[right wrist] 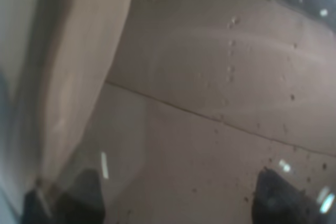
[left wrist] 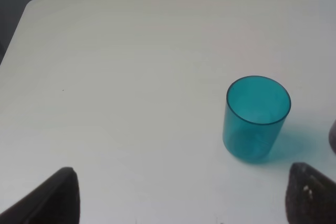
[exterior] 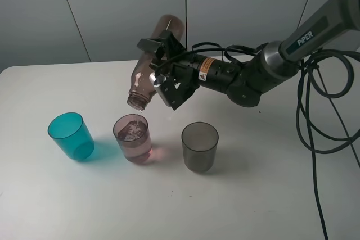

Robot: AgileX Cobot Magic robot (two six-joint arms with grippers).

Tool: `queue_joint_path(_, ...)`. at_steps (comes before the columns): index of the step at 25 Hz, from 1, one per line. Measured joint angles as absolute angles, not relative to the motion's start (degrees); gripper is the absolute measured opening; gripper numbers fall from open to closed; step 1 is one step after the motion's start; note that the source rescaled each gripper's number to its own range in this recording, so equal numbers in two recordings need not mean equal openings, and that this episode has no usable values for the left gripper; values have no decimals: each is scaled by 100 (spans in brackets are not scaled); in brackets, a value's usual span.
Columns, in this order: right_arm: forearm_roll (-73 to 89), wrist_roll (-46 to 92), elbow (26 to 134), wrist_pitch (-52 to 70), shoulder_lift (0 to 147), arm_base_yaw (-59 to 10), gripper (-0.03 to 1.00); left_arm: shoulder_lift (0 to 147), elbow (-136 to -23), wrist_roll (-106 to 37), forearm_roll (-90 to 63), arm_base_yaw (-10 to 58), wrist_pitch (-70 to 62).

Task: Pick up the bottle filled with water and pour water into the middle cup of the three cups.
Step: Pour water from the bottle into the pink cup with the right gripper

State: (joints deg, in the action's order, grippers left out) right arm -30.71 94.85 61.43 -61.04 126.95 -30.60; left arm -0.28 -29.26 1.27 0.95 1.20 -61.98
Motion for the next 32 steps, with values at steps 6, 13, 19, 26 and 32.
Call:
queue_joint_path(6, -3082, 9749, 6143, -6141, 12695, -3060, 0, -28, -2926, 127, 95, 120, -6198)
queue_joint_path(13, -3187, 9829, 6143, -6413, 12695, -3060, 0, -28, -2926, 127, 95, 120, -6198)
queue_joint_path(19, -3271, 9852, 6143, -6441, 12695, -3060, 0, -28, -2926, 127, 95, 120, -6198)
queue_joint_path(26, -3394, 9027, 6143, -6441, 12695, -3060, 0, -28, -2926, 127, 95, 120, -6198)
queue_joint_path(32, -3394, 6598, 6143, -6408, 12695, -3060, 0, -28, -2926, 127, 95, 120, -6198)
